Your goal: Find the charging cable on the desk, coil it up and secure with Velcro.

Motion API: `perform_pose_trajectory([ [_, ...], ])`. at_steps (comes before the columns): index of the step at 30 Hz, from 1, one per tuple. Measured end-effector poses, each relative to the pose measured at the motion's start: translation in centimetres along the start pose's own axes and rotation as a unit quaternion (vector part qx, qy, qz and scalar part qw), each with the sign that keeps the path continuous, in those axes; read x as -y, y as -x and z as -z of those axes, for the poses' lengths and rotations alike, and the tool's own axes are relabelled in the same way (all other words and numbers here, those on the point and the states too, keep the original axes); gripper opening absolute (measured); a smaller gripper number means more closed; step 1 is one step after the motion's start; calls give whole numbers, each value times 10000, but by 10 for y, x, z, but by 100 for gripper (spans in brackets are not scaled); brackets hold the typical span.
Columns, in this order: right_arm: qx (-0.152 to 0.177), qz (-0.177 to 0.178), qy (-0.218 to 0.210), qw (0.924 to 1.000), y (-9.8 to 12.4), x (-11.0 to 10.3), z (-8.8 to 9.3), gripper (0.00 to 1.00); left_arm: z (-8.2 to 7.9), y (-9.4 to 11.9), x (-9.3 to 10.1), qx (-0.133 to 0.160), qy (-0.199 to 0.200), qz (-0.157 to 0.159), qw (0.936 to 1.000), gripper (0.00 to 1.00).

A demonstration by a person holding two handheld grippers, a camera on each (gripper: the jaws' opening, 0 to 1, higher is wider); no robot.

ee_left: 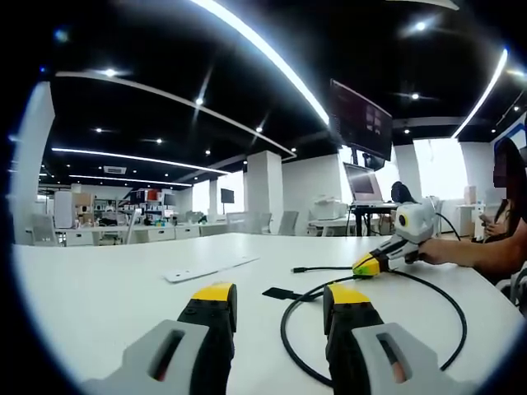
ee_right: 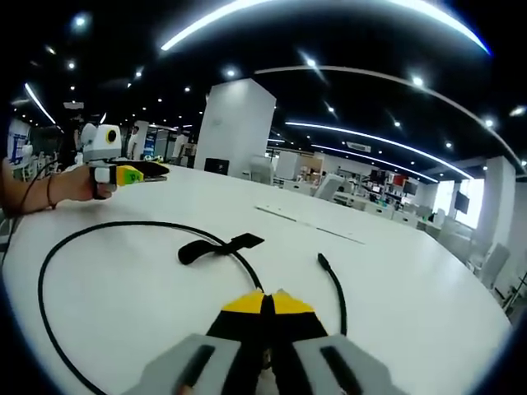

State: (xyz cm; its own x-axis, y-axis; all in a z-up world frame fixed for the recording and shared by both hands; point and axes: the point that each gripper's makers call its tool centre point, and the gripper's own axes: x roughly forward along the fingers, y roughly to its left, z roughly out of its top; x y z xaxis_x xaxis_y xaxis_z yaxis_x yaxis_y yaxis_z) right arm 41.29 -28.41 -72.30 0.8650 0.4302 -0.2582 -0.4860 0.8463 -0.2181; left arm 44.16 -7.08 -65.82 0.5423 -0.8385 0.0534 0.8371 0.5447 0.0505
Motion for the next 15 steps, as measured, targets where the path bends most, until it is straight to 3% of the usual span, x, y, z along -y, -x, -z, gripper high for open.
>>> perform_pose_trajectory([
  [7, -8, 33, 60, 10000, -1, 2, 1, 3, 5, -4, 7, -97, -66, 89, 9999, 42],
  [15, 9, 37, 5, 10000, -1, 4, 1, 3, -8, -5, 1, -88, -28, -15, 10000, 42],
])
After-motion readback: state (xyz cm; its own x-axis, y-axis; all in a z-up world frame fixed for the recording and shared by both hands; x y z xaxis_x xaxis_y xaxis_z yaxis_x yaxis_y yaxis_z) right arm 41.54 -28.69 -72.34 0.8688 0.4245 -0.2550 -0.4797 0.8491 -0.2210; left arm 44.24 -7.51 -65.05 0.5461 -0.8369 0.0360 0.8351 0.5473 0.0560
